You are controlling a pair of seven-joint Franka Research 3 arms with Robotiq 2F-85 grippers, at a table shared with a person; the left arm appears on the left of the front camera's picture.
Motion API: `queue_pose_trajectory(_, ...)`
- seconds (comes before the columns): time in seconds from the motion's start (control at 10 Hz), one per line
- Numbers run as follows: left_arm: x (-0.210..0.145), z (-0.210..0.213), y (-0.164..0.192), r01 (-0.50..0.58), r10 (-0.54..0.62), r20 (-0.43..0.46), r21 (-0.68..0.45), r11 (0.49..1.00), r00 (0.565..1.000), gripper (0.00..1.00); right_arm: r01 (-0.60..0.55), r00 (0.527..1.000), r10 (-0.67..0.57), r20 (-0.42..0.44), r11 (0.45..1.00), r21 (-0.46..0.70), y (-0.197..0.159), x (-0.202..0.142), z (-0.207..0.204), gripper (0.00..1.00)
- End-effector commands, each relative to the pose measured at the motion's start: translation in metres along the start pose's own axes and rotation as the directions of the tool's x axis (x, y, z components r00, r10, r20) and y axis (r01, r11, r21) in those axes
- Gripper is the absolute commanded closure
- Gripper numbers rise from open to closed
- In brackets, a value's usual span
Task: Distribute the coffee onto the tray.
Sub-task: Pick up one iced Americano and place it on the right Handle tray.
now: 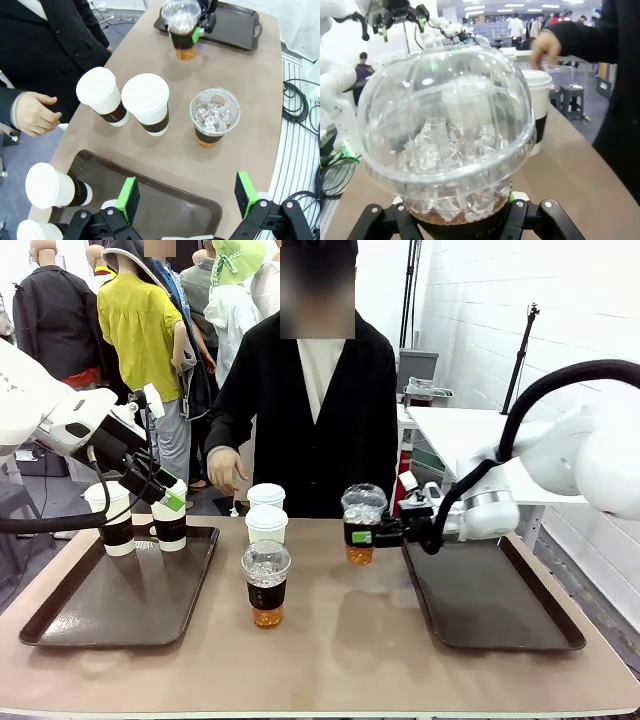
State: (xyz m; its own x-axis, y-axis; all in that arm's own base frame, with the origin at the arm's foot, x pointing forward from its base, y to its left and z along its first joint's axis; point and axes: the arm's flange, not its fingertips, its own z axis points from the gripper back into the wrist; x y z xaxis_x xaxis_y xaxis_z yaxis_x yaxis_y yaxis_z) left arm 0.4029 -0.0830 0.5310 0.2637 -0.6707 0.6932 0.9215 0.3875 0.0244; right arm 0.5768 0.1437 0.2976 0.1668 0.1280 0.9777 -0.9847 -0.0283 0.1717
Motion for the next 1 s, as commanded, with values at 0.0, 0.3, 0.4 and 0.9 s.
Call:
queue_pose_trajectory(0.0,-0.002,0.0,0.003,0.014,-0.014,0.021,-0.012,1.0,1.0,0.0,0.012,1.0,-0.011,0.022,0.999,-0.037,0.023,0.011,0.036,0.39)
queue_pose_trajectory(0.3,-0.002,0.0,0.003,0.014,-0.014,0.021,-0.012,1.0,1.0,0.0,-0.033,0.999,0.035,0.022,0.994,-0.102,0.041,0.003,0.098,0.39)
queue_pose_trajectory(0.4,-0.002,0.0,0.003,0.014,-0.014,0.021,-0.012,1.0,1.0,0.0,-0.045,0.999,0.048,0.023,0.991,-0.13,0.042,-0.002,0.115,0.39)
queue_pose_trajectory(0.9,-0.002,0.0,0.003,0.014,-0.014,0.021,-0.012,1.0,1.0,0.0,-0.096,0.995,0.094,-0.016,0.989,-0.116,0.042,-0.039,0.165,0.39)
